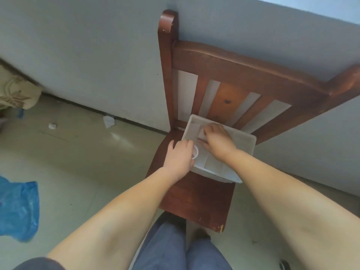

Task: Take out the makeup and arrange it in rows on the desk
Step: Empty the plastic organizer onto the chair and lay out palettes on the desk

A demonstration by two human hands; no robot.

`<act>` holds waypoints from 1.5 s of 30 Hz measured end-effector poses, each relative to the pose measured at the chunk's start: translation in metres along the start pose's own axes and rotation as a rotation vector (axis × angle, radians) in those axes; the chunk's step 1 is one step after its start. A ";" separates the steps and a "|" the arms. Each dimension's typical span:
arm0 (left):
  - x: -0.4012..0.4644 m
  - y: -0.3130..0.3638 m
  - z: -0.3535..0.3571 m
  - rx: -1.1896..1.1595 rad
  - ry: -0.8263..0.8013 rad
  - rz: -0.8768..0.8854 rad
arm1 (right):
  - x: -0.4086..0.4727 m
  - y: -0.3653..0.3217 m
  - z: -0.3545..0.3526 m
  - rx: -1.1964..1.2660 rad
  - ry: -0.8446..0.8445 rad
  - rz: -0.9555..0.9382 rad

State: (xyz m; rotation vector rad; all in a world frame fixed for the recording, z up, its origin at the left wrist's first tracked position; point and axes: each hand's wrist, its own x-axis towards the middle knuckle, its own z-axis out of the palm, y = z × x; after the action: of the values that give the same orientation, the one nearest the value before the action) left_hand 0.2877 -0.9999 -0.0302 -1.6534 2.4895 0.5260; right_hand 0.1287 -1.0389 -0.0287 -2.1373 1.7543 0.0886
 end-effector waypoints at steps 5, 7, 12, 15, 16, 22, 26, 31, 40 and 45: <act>-0.046 0.004 -0.025 -0.032 0.094 -0.145 | -0.044 -0.012 -0.023 -0.061 0.022 -0.102; -0.076 0.009 -0.027 -0.132 0.130 -0.225 | -0.065 -0.023 -0.023 -0.089 0.026 -0.179; -0.179 0.025 -0.003 -0.323 0.236 -0.461 | -0.128 -0.063 -0.008 -0.119 -0.008 -0.395; -0.251 0.034 0.022 -0.401 0.263 -0.634 | -0.167 -0.093 0.008 -0.151 -0.074 -0.540; -0.277 0.037 0.030 -0.425 0.278 -0.704 | -0.178 -0.106 0.014 -0.180 -0.110 -0.592; -0.438 0.051 0.077 -0.532 0.373 -1.100 | -0.255 -0.208 0.057 -0.307 -0.235 -0.920; -0.552 0.071 0.115 -0.574 0.439 -1.333 | -0.324 -0.281 0.100 -0.358 -0.270 -1.237; -0.702 0.109 0.172 -0.586 0.495 -1.541 | -0.437 -0.368 0.164 -0.404 -0.338 -1.368; -0.956 0.192 0.249 -0.600 0.602 -1.899 | -0.682 -0.511 0.262 -0.427 -0.424 -1.721; -1.036 0.235 0.287 -0.661 0.651 -2.073 | -0.781 -0.572 0.299 -0.508 -0.461 -1.923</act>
State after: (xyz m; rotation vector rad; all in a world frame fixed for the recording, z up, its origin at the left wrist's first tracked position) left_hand 0.4619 0.0839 0.0407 -3.4711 -0.4905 0.3724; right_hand 0.5582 -0.1251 0.0514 -2.7802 -0.9751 0.4329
